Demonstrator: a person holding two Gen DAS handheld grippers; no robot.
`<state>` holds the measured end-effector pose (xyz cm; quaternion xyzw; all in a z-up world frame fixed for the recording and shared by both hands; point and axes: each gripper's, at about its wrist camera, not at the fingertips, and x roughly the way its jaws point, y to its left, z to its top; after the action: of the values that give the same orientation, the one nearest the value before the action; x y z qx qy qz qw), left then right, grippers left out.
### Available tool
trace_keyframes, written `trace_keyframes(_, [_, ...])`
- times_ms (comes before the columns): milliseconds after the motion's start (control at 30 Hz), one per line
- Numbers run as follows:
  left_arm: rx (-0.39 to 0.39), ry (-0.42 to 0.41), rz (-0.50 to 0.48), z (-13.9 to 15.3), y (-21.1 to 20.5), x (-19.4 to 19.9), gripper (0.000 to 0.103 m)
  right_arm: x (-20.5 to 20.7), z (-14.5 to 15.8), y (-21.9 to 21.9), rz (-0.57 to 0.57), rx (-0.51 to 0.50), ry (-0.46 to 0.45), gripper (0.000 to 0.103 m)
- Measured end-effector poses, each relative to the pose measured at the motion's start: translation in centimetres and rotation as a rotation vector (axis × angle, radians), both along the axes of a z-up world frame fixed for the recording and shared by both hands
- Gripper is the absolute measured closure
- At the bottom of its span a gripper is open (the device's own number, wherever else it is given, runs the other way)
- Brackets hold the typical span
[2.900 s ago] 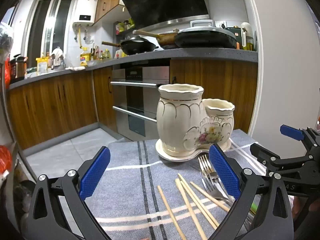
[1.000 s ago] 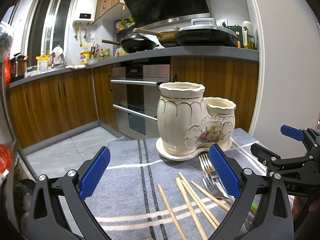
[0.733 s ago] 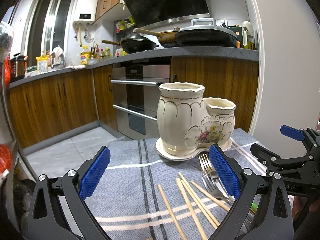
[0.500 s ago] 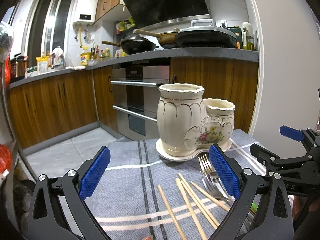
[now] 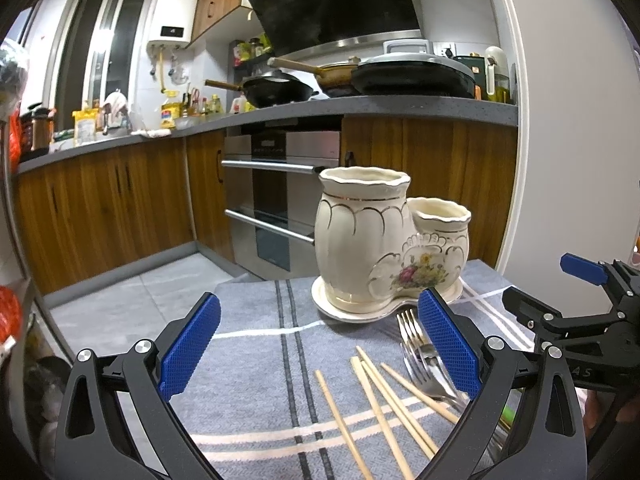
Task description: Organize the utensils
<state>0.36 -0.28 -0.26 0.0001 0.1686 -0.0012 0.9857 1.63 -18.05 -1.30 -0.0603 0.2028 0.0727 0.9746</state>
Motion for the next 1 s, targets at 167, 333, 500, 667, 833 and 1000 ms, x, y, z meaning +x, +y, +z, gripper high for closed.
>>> trace_keyframes(167, [-0.016,0.033,-0.006,-0.2,0.3,0.6,0.005,0.0,0.7,-1.3,-0.026,0.063,0.009,0.005])
trace_keyframes(333, [-0.032,0.105,-0.01,-0.7,0.7,1.5,0.005,-1.0,1.0,-3.3,-0.028,0.16,-0.025,0.005])
trace_keyframes(500, [0.021,0.216,-0.036,-1.6,1.3,2.0,0.005,0.1,1.5,-5.3,0.024,0.229,0.088,0.005])
trace_keyframes(667, [0.201,0.272,-0.045,-1.8,0.5,1.4,0.005,-0.4,2.3,-5.9,0.048,0.13,0.023,0.005])
trace_keyframes(833, [0.203,0.371,-0.1,-2.4,0.2,1.4,0.005,0.0,1.5,-5.2,0.108,0.006,0.145,0.005])
trace_keyframes(1000, [0.201,0.467,-0.106,-3.3,0.1,1.7,0.005,1.1,0.5,-5.1,0.104,-0.017,0.299,0.005])
